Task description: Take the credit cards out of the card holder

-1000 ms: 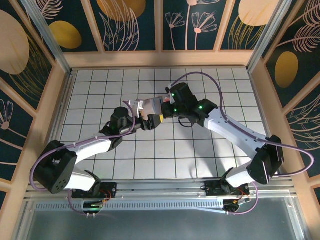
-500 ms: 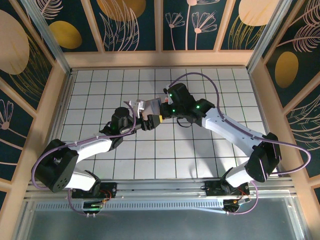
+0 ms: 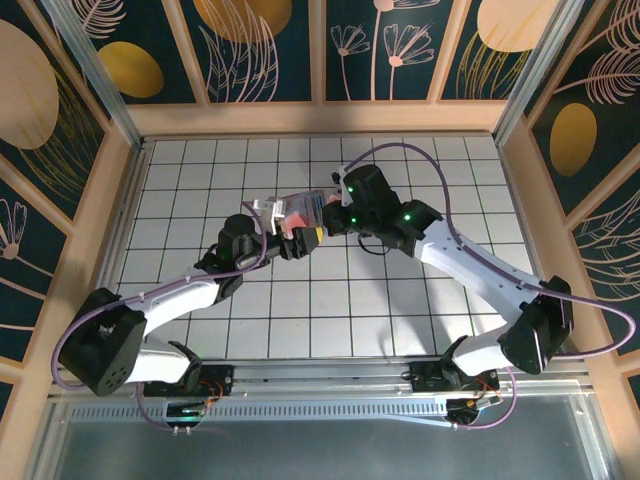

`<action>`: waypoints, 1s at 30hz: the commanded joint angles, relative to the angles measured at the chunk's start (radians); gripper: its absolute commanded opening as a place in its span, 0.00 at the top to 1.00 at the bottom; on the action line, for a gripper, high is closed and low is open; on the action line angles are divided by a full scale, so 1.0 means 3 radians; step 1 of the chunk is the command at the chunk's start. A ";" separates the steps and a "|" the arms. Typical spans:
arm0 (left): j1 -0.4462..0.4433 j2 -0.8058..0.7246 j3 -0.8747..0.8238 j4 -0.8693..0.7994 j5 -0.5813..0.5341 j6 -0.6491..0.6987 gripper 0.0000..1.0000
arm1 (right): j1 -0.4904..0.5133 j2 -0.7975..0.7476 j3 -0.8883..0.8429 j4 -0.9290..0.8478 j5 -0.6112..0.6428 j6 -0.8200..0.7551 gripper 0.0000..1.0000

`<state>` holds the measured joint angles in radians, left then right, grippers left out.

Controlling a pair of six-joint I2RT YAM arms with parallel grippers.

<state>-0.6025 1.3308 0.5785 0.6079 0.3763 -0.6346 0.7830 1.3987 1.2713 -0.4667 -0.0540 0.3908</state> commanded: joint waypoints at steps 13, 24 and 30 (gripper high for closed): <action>-0.0014 0.0032 0.0030 0.0152 0.0261 -0.0015 0.01 | -0.0069 -0.0183 -0.0142 0.0298 -0.0271 -0.0004 1.00; -0.0013 -0.0023 0.0010 0.0169 0.0399 0.0043 0.01 | -0.0064 -0.0109 -0.0120 0.0262 -0.0189 0.0037 1.00; -0.0010 0.0007 0.0057 0.0033 0.0200 0.0100 0.01 | -0.0045 -0.0064 -0.0118 0.0341 -0.0314 0.0058 1.00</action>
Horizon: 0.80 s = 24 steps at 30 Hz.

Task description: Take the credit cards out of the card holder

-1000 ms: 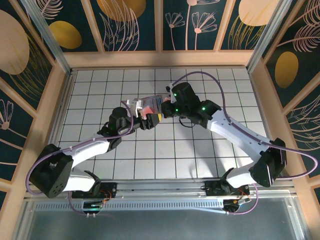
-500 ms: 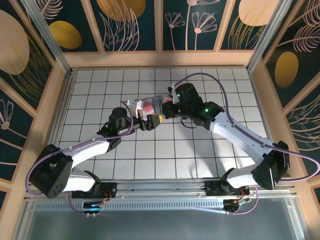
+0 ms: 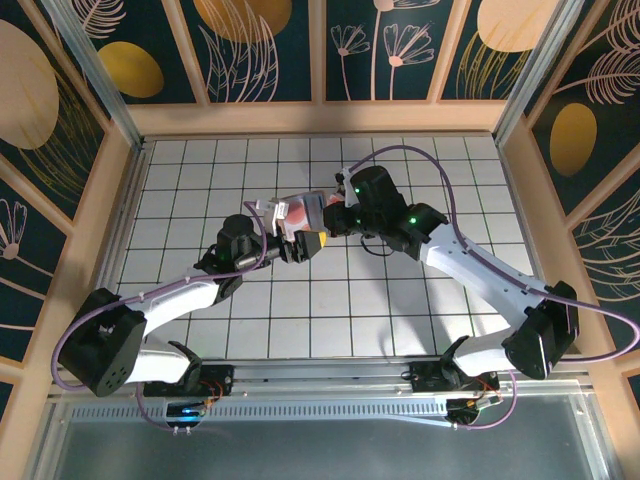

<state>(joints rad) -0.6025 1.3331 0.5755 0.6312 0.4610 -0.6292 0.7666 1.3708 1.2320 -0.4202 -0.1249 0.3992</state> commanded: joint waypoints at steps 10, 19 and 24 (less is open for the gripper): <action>-0.0016 0.0147 0.0210 -0.0035 -0.0212 0.0083 0.01 | 0.0037 0.0083 0.0067 0.0171 -0.0120 0.0025 1.00; -0.0009 0.0183 0.0199 -0.0069 -0.0193 0.0112 0.20 | 0.0027 0.0005 0.0044 0.0166 -0.0010 -0.0001 1.00; -0.0011 0.0106 0.0151 -0.0043 -0.0156 0.0118 0.26 | -0.0014 -0.0055 -0.0003 0.0209 -0.0018 -0.0001 1.00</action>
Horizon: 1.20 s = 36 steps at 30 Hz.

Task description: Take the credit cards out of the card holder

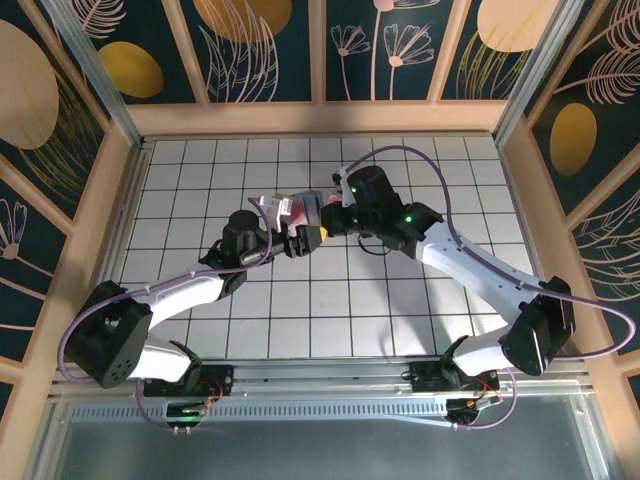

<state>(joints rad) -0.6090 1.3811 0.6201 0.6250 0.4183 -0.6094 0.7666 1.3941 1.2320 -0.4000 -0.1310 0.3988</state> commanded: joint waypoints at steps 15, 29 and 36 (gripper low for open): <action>0.0010 -0.0297 -0.0160 -0.0056 -0.0075 0.0050 0.24 | -0.0071 -0.0338 -0.0114 0.0238 -0.0063 0.0008 1.00; 0.0007 -0.0263 -0.0084 0.0060 0.0229 0.0116 0.01 | -0.0073 -0.0327 -0.0111 0.0245 -0.0146 0.0033 1.00; 0.0006 -0.0249 0.0013 -0.0171 0.0034 0.0257 0.01 | -0.0059 -0.0255 -0.0081 0.0213 -0.0157 0.0020 1.00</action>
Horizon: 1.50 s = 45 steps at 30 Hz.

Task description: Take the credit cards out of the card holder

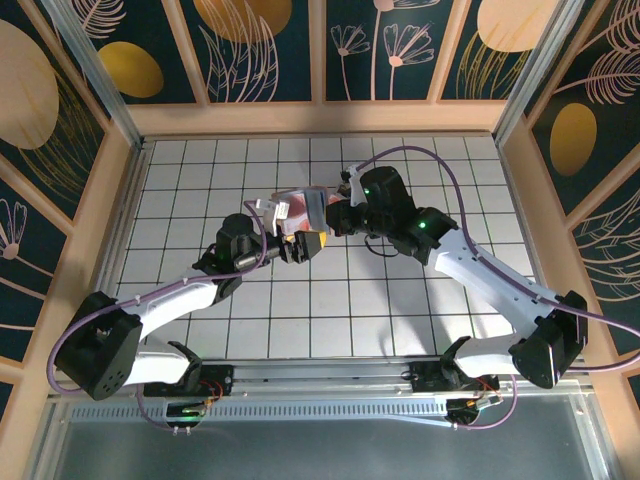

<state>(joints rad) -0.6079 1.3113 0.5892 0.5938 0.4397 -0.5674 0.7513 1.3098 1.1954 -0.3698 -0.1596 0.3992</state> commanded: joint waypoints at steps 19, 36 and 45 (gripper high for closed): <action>0.0004 0.0024 0.0184 -0.0007 0.0027 0.0191 0.01 | 0.0017 0.0134 0.0099 0.0093 -0.0050 0.0005 1.00; 0.0005 0.0222 0.0255 -0.0067 -0.0200 0.0179 0.02 | 0.0062 0.0167 0.0150 0.0118 -0.0122 0.0009 1.00; 0.0005 0.0108 0.0149 -0.0036 -0.0264 0.0144 0.27 | 0.0034 0.0127 0.0140 0.0041 0.0113 -0.0017 1.00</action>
<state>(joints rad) -0.6128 1.3605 0.6361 0.5823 0.4038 -0.5255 0.7609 1.3624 1.1961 -0.3702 -0.1497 0.3985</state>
